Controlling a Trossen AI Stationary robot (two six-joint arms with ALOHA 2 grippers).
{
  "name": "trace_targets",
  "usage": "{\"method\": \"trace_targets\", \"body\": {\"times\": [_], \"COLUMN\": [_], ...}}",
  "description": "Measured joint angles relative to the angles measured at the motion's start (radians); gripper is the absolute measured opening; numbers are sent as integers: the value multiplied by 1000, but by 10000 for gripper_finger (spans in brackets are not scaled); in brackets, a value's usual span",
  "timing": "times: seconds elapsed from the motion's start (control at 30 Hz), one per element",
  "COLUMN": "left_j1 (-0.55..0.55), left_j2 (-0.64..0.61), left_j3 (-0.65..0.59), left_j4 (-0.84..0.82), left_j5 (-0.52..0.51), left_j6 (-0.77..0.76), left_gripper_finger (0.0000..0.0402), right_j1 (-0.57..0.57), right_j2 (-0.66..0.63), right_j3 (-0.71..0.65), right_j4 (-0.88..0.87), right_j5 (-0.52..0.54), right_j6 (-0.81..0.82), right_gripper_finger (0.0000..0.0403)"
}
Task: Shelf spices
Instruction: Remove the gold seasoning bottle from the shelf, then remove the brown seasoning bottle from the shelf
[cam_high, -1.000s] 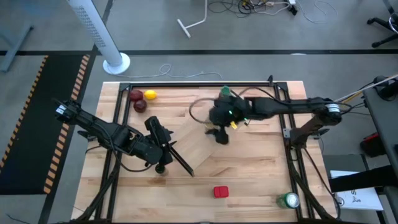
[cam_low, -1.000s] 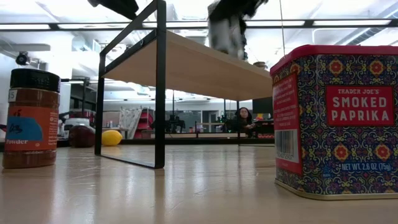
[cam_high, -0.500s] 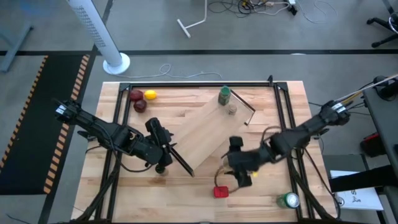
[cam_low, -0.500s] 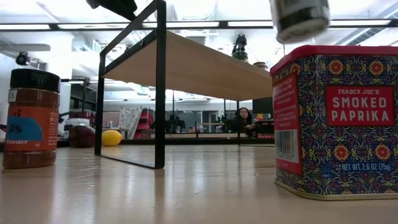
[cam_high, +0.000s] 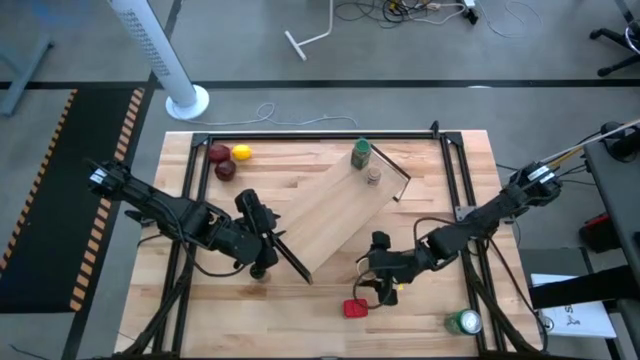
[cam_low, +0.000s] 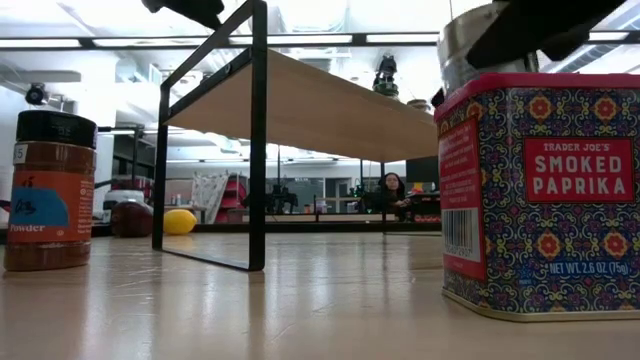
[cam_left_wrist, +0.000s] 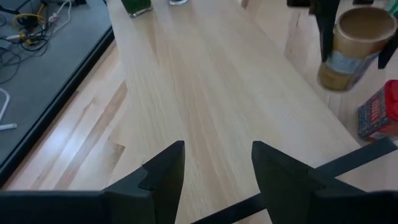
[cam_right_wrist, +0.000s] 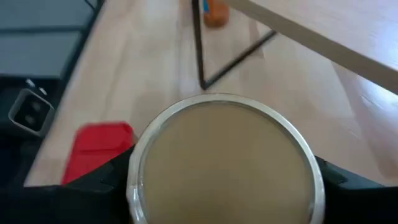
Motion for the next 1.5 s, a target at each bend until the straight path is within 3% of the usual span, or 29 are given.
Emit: {"method": "trace_targets", "body": {"times": [0.07, 0.47, 0.63, 0.77, 1.1, 1.23, 1.4, 1.5], "left_j1": [0, 0, 0, 0, 0, 0, 0, 0], "left_j2": [0, 0, 0, 0, 0, 0, 0, 0], "left_j3": [0, 0, 0, 0, 0, 0, 0, 0], "left_j4": [7, 26, 24, 24, 24, 24, 24, 25], "left_j5": [0, 1, 1, 1, 2, 3, 14, 14], "left_j6": [10, 30, 34, 35, 33, 30, 22, 21], "left_gripper_finger": [174, 164, 173, 180, 176, 173, 178, 183], "right_j1": [0, -1, -6, -7, 10, 14, -8, -51], "right_j2": [18, 195, 172, 131, -153, -286, -414, -458], "right_j3": [-24, -9, 0, 0, 48, 53, 53, 53], "right_j4": [87, 189, 191, 175, -195, -353, -609, -663], "right_j5": [-1, 61, 93, 90, 107, 216, 460, 502], "right_j6": [1, -49, -51, -50, 22, 44, 136, 147], "right_gripper_finger": [256, 260, 351, 379, 378, 379, 379, 380]}}
